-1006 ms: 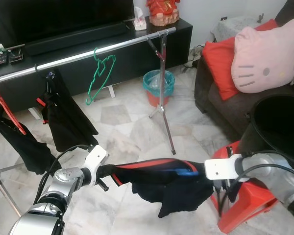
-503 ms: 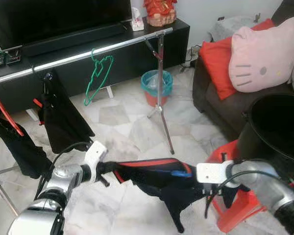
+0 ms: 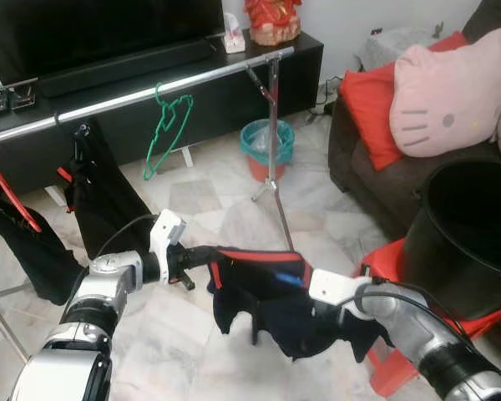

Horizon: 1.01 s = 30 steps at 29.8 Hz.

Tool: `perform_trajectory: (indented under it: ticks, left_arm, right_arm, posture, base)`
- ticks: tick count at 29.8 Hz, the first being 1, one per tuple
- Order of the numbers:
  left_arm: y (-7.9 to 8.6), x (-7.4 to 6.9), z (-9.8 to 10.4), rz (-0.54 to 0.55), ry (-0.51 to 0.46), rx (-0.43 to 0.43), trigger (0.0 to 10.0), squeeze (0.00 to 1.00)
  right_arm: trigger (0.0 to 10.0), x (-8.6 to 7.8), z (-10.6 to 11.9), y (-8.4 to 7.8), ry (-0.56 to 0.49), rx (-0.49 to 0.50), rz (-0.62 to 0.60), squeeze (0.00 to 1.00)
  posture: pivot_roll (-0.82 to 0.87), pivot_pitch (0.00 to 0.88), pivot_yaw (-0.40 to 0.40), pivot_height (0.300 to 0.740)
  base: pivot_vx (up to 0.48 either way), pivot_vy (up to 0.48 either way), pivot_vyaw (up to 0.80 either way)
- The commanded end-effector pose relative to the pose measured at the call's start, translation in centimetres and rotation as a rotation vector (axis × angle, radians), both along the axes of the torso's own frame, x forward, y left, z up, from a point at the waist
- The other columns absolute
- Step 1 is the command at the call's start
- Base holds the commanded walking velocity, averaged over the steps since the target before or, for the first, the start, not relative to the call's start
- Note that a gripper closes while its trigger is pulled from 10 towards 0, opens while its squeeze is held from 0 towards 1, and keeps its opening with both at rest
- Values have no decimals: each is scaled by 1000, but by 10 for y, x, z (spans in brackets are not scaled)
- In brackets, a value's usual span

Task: Hang hanger

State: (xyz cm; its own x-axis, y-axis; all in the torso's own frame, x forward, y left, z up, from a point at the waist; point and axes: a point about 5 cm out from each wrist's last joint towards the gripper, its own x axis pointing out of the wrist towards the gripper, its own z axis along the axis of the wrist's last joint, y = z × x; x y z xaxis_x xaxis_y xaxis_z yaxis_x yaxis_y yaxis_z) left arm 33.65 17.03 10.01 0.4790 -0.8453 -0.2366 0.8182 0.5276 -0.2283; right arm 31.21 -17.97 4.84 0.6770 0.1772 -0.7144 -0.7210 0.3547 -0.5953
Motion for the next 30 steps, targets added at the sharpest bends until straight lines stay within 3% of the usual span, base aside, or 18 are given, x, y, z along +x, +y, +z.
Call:
perform_trajectory:
  ticks: [1, 3, 4, 7, 10, 11, 13, 15, 16, 18, 22, 24, 27, 30]
  left_arm:
    - [3, -3, -1, -18, 13, 15, 10000, 0]
    - [5, -3, -6, 18, 17, 58, 10000, 0]
    - [5, -3, -6, 18, 17, 58, 10000, 0]
    - [0, -7, -9, -8, 40, 42, 10000, 0]
    - [-4, -8, -9, -24, 41, 42, 10000, 0]
    - [-4, -5, -8, 13, 21, 66, 10000, 0]
    - [-4, -2, -8, 50, -4, 90, 10000, 0]
    - [-2, 11, -1, 199, -18, 70, 10000, 0]
    - [-2, 11, -1, 199, -18, 70, 10000, 0]
    - [0, 20, 9, 291, -78, 62, 10000, 0]
    - [2, 28, 23, 374, -143, 33, 10000, 0]
    - [2, 31, 30, 383, -164, 11, 10000, 0]
    - [0, 29, 30, 348, -165, 18, 10000, 0]
    - [-7, 18, 22, 181, -145, 44, 10000, 0]
  right_arm:
    - [10000, 9, 8, 4, -74, 59, -56, 0]
    - [10000, 14, 15, 11, -109, 159, -105, 0]
    - [10000, 14, 15, 11, -109, 159, -105, 0]
    - [10000, 22, 27, 22, -183, 307, -133, 0]
    - [10000, 25, 32, 32, -206, 376, -107, 0]
    - [10000, 22, 35, 44, -183, 457, -52, 0]
    - [10000, 20, 37, 52, -161, 526, -23, 0]
    - [10000, 12, 40, 63, -76, 626, 47, 0]
    - [10000, 12, 40, 63, -76, 626, 47, 0]
    - [10000, 2, 29, 58, 14, 523, 114, 0]
    - [10000, -12, 18, 50, 93, 505, 162, 0]
    - [10000, -23, 10, 39, 158, 464, 175, 0]
    - [10000, -29, 6, 33, 200, 442, 184, 0]
    - [10000, -28, 6, 22, 158, 428, 134, 0]
  posture:
    - [-6, 84, 100, 740]
    - [-8, 85, 101, 740]
    - [-8, 85, 101, 740]
    - [-7, 84, 103, 740]
    - [-6, 84, 104, 740]
    - [-1, 83, 105, 740]
    - [-1, 83, 105, 740]
    - [0, 84, 106, 740]
    - [0, 84, 106, 740]
    - [-9, 85, 106, 740]
    - [-7, 85, 100, 740]
    - [-8, 82, 100, 740]
    - [-12, 77, 100, 740]
    - [-16, 72, 99, 740]
  base:
    - [0, 0, 0]
    - [0, 0, 0]
    - [0, 0, 0]
    - [0, 0, 0]
    - [0, 0, 0]
    - [0, 0, 0]
    - [0, 0, 0]
    - [0, 0, 0]
    - [0, 0, 0]
    - [0, 0, 0]
    - [0, 0, 0]
    - [0, 0, 0]
    - [0, 0, 0]
    - [0, 0, 0]
